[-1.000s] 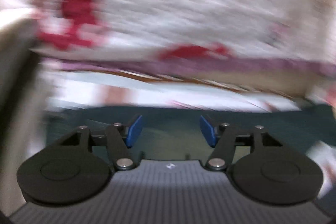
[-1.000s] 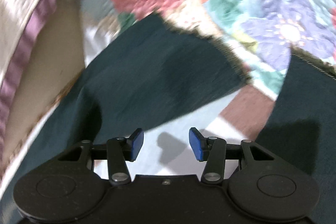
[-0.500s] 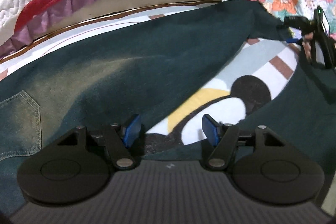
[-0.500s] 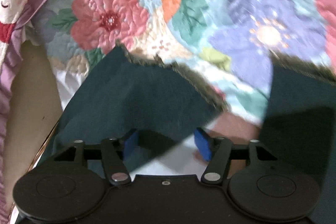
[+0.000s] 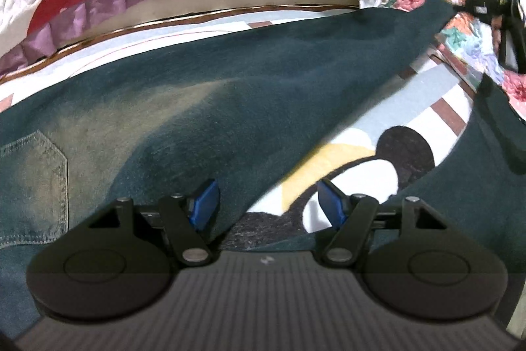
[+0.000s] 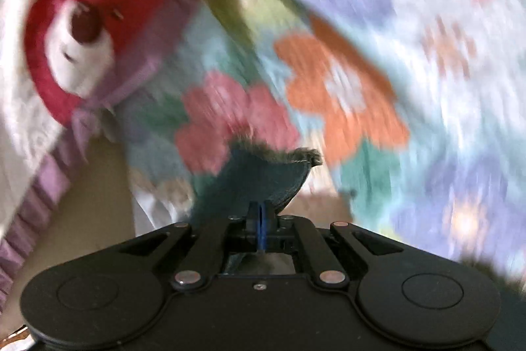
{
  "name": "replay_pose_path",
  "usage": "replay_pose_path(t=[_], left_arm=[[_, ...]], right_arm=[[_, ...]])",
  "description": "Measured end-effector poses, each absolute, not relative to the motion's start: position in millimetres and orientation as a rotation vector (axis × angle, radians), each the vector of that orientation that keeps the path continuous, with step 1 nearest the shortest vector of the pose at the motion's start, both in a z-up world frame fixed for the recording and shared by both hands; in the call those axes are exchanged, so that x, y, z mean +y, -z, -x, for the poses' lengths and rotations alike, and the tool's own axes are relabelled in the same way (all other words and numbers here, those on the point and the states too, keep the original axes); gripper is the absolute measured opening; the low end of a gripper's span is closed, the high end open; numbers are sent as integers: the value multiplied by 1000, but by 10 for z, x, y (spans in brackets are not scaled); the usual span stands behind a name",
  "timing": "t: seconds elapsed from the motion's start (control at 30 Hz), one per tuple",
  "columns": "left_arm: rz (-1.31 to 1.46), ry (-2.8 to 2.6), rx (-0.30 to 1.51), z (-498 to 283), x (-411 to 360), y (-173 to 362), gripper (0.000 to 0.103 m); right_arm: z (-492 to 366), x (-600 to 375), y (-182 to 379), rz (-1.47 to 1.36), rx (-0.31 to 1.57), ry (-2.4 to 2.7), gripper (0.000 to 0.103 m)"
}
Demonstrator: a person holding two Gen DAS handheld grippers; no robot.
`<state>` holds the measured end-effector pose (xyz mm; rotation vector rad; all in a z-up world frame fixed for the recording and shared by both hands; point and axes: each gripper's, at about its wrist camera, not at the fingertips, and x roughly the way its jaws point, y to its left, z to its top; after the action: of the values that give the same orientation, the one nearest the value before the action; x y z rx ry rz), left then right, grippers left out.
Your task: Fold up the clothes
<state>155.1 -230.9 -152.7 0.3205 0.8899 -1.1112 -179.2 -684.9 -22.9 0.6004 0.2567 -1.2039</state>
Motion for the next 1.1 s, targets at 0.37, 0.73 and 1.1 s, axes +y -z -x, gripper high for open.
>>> replay_pose_path(t=[0.37, 0.73, 1.1], left_arm=[[-309, 1105, 918, -1605, -2270, 1474, 69], [-313, 1060, 861, -1735, -2225, 1523, 69], [-482, 1025, 904, -1852, -2079, 1516, 70]], right_arm=[[2361, -6772, 910, -804, 430, 1330, 13], [2621, -6602, 1450, -1104, 128, 1211, 56], [2234, -7115, 1476, -975, 157, 1164, 6]])
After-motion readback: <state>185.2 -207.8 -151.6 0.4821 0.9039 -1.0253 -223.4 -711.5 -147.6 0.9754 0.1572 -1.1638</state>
